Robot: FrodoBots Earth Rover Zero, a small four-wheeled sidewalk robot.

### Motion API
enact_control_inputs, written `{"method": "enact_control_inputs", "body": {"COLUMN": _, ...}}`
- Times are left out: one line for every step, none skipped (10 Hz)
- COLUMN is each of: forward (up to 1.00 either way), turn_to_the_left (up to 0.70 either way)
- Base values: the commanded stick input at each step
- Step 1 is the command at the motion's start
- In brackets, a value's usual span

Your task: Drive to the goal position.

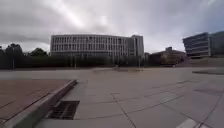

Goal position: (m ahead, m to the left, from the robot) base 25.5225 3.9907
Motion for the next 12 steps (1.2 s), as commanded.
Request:
{"method": "enact_control_inputs", "body": {"forward": 0.7, "turn_to_the_left": 0.0}}
{"method": "enact_control_inputs", "body": {"forward": 0.7, "turn_to_the_left": 0.0}}
{"method": "enact_control_inputs", "body": {"forward": 0.7, "turn_to_the_left": 0.0}}
{"method": "enact_control_inputs", "body": {"forward": 0.7, "turn_to_the_left": 0.0}}
{"method": "enact_control_inputs", "body": {"forward": 0.7, "turn_to_the_left": 0.0}}
{"method": "enact_control_inputs", "body": {"forward": 0.7, "turn_to_the_left": 0.0}}
{"method": "enact_control_inputs", "body": {"forward": 0.7, "turn_to_the_left": 0.0}}
{"method": "enact_control_inputs", "body": {"forward": 0.7, "turn_to_the_left": 0.0}}
{"method": "enact_control_inputs", "body": {"forward": 0.7, "turn_to_the_left": 0.0}}
{"method": "enact_control_inputs", "body": {"forward": 0.7, "turn_to_the_left": 0.0}}
{"method": "enact_control_inputs", "body": {"forward": 0.7, "turn_to_the_left": 0.0}}
{"method": "enact_control_inputs", "body": {"forward": 0.7, "turn_to_the_left": 0.0}}
